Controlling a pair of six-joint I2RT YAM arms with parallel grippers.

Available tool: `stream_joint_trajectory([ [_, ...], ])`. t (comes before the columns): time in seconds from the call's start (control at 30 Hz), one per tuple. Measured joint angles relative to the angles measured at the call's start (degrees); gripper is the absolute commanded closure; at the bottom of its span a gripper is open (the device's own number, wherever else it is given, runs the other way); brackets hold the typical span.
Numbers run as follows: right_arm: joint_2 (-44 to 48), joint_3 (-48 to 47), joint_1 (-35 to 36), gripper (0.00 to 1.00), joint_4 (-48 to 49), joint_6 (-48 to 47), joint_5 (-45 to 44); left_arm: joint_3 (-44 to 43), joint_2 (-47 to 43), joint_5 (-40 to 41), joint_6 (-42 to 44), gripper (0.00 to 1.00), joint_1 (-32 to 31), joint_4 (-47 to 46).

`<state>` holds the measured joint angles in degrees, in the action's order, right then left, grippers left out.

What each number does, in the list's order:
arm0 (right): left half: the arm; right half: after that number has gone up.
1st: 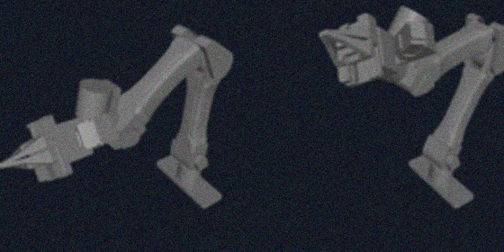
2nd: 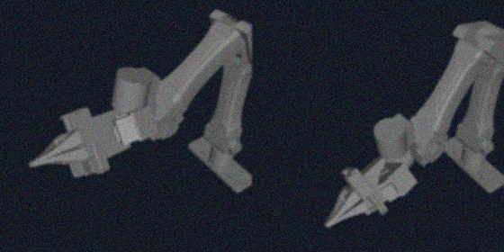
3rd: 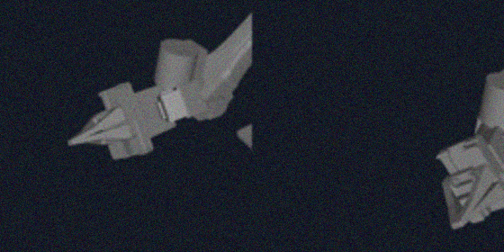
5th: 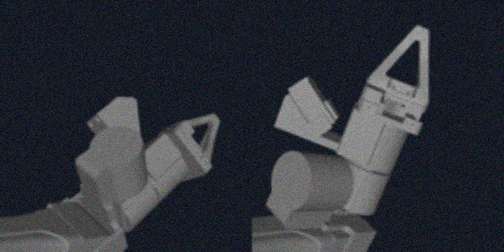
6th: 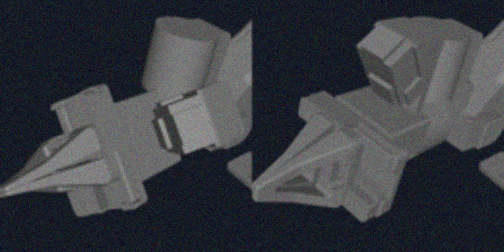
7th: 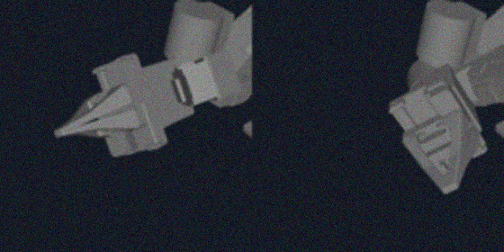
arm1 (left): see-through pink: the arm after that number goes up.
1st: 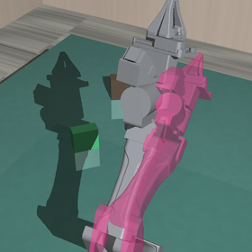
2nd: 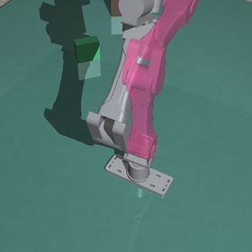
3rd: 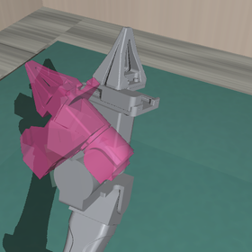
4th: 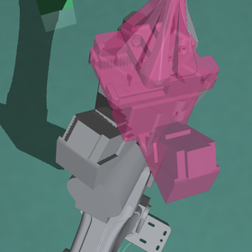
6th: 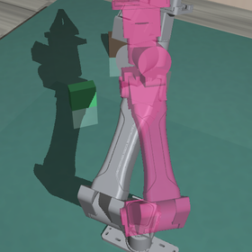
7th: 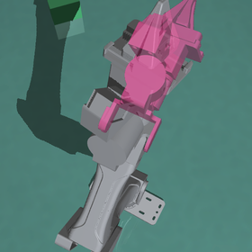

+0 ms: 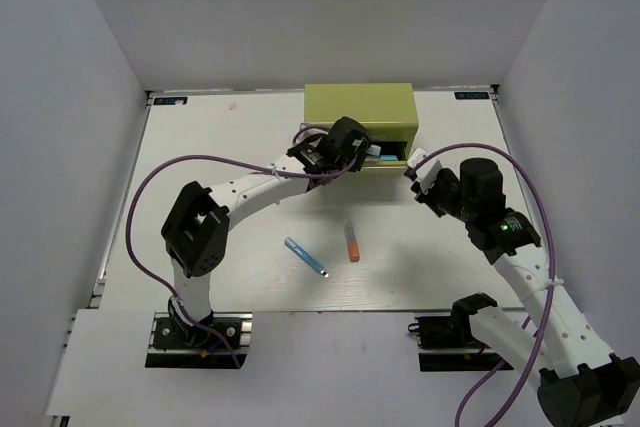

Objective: Sort the stationery into containers
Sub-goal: Place the pen in the storage box, then pick up the pen from the center of the board.

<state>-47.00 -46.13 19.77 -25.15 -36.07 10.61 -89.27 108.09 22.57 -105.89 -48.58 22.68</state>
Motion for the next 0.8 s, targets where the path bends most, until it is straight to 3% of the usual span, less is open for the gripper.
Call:
stream_joint_trajectory([
  [0.13, 0.04, 0.17, -0.26, 0.76, 0.04, 0.02, -0.17, -0.35, 0.26, -0.07, -1.09, 0.99, 0.9, -0.92],
  [0.23, 0.04, 0.17, -0.26, 0.75, 0.04, 0.13, -0.17, -0.35, 0.59, -0.28, -1.73, 0.78, 1.38, -0.83],
  [0.27, 0.04, 0.17, -0.28, 0.75, 0.04, 0.13, -0.17, -0.35, 0.68, -0.42, -1.92, 0.66, 1.46, -0.85],
  [0.47, 0.04, 0.17, -0.31, 0.7, 0.04, 0.15, -0.17, -0.35, 1.9, -1.44, -2.36, 0.37, 1.49, -0.87],
  [0.8, -2.12, 0.11, -0.31, 0.44, -1.36, -0.33, 4.74, 0.61, 1.4, -2.14, -0.44, 0.33, 1.4, -2.16],
])
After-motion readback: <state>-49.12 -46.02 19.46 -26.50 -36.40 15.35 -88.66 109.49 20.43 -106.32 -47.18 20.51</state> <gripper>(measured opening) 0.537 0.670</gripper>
